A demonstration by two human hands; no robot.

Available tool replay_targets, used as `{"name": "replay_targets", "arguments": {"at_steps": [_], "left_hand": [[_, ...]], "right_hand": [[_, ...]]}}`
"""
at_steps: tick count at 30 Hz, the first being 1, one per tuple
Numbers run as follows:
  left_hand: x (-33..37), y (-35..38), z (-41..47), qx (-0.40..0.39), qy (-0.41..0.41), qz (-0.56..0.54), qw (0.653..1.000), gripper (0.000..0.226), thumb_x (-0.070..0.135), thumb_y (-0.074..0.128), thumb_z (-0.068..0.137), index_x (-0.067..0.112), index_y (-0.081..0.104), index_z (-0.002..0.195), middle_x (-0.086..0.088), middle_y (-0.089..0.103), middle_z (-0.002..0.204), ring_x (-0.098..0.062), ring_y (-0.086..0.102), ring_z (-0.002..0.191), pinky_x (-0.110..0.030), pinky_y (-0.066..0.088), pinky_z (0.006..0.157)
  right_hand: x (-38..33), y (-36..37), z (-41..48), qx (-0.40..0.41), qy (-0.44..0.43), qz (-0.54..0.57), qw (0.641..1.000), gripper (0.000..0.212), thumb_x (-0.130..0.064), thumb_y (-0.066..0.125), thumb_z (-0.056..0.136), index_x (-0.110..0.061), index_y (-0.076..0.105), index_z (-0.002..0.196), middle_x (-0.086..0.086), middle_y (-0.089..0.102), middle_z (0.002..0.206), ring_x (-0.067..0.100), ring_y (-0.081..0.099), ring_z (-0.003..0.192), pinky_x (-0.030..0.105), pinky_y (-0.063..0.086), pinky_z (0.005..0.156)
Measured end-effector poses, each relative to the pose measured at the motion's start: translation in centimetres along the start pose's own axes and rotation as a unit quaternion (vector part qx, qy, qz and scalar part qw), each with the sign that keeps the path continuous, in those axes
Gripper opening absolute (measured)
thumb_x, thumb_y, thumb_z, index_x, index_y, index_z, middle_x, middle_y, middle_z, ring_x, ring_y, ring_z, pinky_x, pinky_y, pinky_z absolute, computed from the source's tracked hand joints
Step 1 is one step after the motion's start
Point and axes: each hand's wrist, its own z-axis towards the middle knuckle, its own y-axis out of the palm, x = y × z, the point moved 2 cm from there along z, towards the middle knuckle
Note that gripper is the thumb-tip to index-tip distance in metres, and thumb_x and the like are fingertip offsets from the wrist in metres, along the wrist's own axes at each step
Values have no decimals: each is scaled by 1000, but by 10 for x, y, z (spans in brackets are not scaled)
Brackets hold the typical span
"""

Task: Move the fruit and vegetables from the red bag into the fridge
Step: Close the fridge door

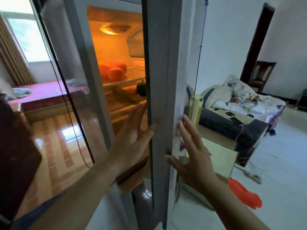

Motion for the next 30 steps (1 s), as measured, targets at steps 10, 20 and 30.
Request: {"name": "replay_targets", "arguments": {"at_steps": [10,20,30], "left_hand": [[-42,-54,-3,105,-94,44,989,56,47,47,89,31,32,140,16,42,139,10,40,124,-33,41,106],[-80,-72,19,159,-160,210,951,82,16,68,84,25,15,147,4,32,149,-13,34,135,-20,27,99],[-86,-75,28,145,-200,200,948,91,18,67,84,29,3,148,5,29,152,-16,35,136,-25,33,97]], "right_hand": [[14,99,63,-31,-36,59,997,84,-53,57,79,-22,18,146,4,6,157,19,18,143,31,35,104],[29,160,115,-58,-41,27,997,80,-48,48,79,-30,10,146,-2,2,155,25,4,143,56,28,108],[30,175,121,-71,-32,34,996,95,-42,71,76,-29,10,147,-5,-2,155,22,-4,143,54,16,108]]}}
